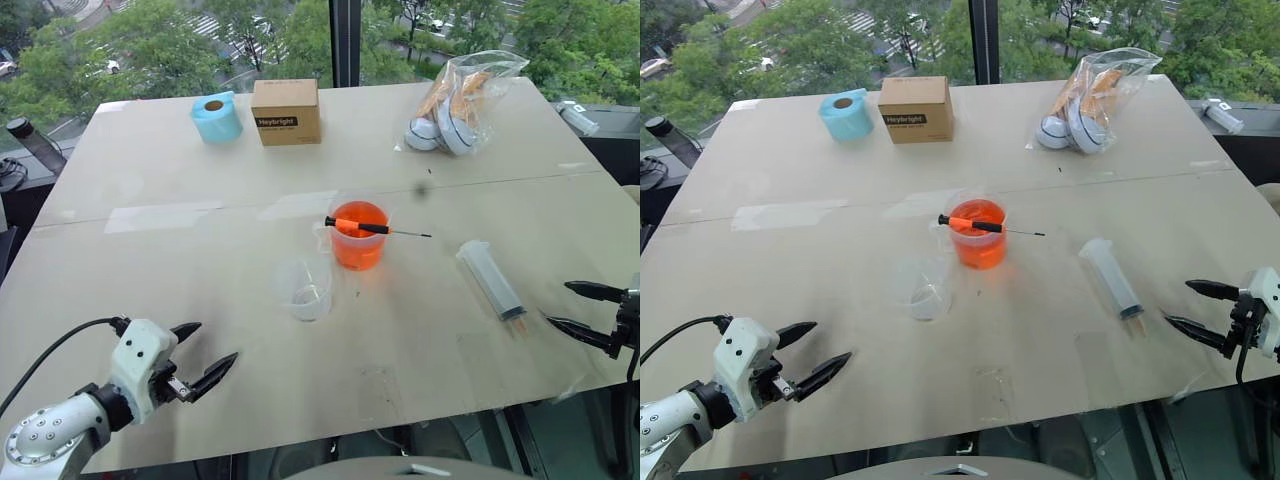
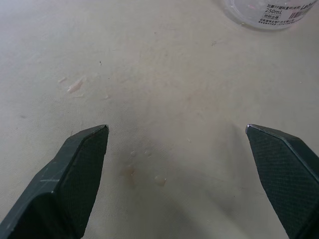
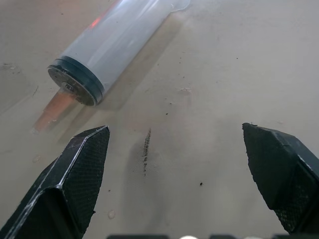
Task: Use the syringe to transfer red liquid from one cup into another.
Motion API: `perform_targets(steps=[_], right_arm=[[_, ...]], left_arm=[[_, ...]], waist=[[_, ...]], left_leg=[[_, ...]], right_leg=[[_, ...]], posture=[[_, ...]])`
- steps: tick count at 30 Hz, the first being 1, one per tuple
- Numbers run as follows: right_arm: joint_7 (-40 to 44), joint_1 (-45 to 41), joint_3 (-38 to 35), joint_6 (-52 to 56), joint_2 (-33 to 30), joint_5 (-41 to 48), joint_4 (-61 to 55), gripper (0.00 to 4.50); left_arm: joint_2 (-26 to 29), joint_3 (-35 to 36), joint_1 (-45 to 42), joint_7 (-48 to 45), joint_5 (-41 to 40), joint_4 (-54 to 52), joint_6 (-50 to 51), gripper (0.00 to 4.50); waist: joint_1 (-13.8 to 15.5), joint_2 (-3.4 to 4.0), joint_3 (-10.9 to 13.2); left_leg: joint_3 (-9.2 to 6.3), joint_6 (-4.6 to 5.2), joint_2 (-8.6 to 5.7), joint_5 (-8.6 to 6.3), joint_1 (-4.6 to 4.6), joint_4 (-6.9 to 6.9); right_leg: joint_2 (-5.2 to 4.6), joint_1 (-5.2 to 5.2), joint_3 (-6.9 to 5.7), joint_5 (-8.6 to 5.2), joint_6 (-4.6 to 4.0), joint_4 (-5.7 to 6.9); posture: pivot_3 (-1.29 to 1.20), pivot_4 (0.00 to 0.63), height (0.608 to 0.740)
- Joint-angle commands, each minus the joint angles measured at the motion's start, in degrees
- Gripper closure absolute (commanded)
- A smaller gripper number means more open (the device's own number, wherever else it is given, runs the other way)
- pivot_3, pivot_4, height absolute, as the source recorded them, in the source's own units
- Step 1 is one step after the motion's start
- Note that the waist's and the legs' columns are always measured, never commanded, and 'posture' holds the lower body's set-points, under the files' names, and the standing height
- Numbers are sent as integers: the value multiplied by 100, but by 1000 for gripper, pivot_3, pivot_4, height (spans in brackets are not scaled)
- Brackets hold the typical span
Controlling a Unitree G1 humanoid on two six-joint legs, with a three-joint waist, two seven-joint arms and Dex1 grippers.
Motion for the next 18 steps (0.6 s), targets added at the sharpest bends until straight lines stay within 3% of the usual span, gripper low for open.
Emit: perform_targets(steps=[1,18], right_arm=[[-2,-50,-2,-19,-4,4,-101,33],[-300,1,-38,393,-49,88,-661,33]], left_arm=[[-21,155,81,-10,-24,-68,-167,0],[-67,51,-53,-14,135,334,-526,0]], waist=[[0,0,0],[-12,4,-2]], left_leg=[[0,0,0,0,0,0],[-1,0,0,0,0,0]], right_leg=[[0,0,0,0,0,0],[-2,-1,0,0,0,0]], posture=[[0,150,740],[0,150,740]])
